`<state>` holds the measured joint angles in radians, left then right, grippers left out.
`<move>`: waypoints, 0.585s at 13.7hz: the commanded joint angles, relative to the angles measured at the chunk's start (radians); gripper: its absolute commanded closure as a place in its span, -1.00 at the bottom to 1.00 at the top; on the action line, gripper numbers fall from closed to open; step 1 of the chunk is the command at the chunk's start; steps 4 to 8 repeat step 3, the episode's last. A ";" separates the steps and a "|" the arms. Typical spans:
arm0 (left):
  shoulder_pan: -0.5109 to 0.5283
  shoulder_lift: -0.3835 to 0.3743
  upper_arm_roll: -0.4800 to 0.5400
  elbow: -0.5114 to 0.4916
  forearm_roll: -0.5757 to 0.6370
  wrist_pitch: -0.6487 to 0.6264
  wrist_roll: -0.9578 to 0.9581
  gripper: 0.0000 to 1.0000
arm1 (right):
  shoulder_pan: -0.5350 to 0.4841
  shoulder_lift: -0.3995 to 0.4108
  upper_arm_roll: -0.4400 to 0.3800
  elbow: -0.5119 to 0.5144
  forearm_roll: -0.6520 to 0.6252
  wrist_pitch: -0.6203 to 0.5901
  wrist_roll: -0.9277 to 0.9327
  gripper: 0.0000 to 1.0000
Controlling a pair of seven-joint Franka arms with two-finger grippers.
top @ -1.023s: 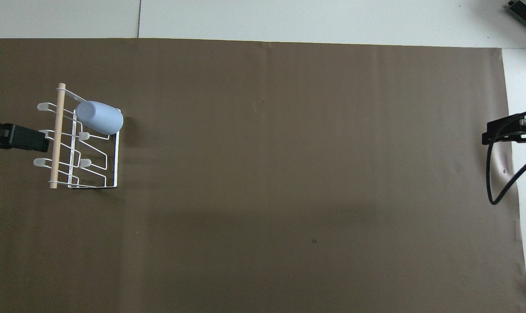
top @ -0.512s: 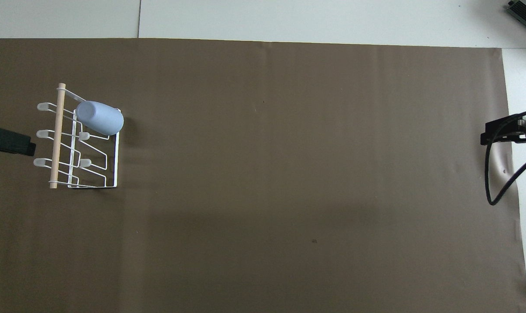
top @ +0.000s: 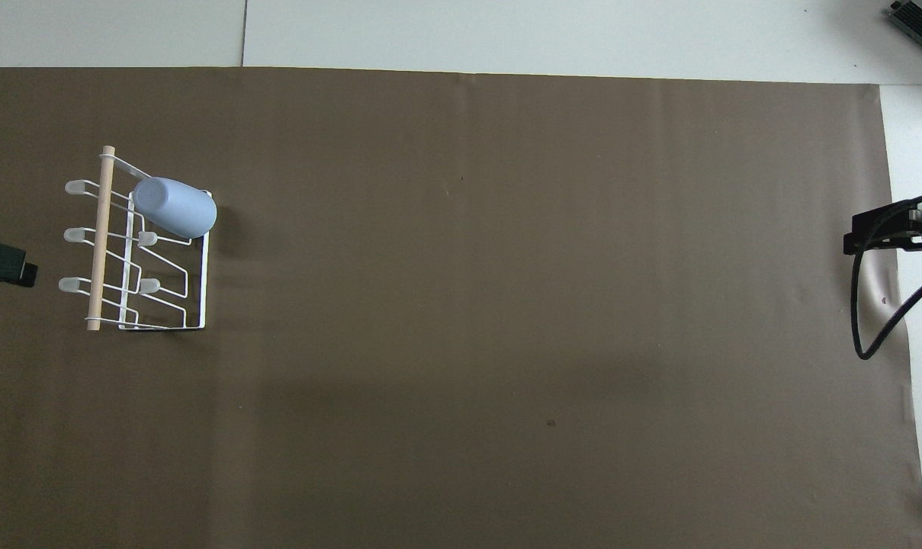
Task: Hang cup on cup holder
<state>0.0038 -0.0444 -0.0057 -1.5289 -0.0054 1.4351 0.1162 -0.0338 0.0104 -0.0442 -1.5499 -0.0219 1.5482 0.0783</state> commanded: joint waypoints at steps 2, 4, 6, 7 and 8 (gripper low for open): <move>-0.011 -0.011 0.016 0.001 -0.015 -0.015 0.010 -1.00 | -0.015 0.002 0.007 0.004 -0.003 0.006 0.008 -1.00; -0.015 -0.011 0.016 0.001 -0.013 -0.012 0.008 -1.00 | -0.014 0.002 0.007 0.004 -0.003 0.006 0.009 -1.00; -0.015 -0.011 0.016 0.001 -0.013 -0.012 0.008 -1.00 | -0.014 0.002 0.007 0.004 -0.003 0.006 0.009 -1.00; -0.015 -0.011 0.016 0.001 -0.013 -0.012 0.008 -1.00 | -0.014 0.002 0.007 0.004 -0.003 0.006 0.009 -1.00; -0.015 -0.011 0.016 0.001 -0.013 -0.012 0.008 -1.00 | -0.014 0.002 0.007 0.004 -0.003 0.006 0.009 -1.00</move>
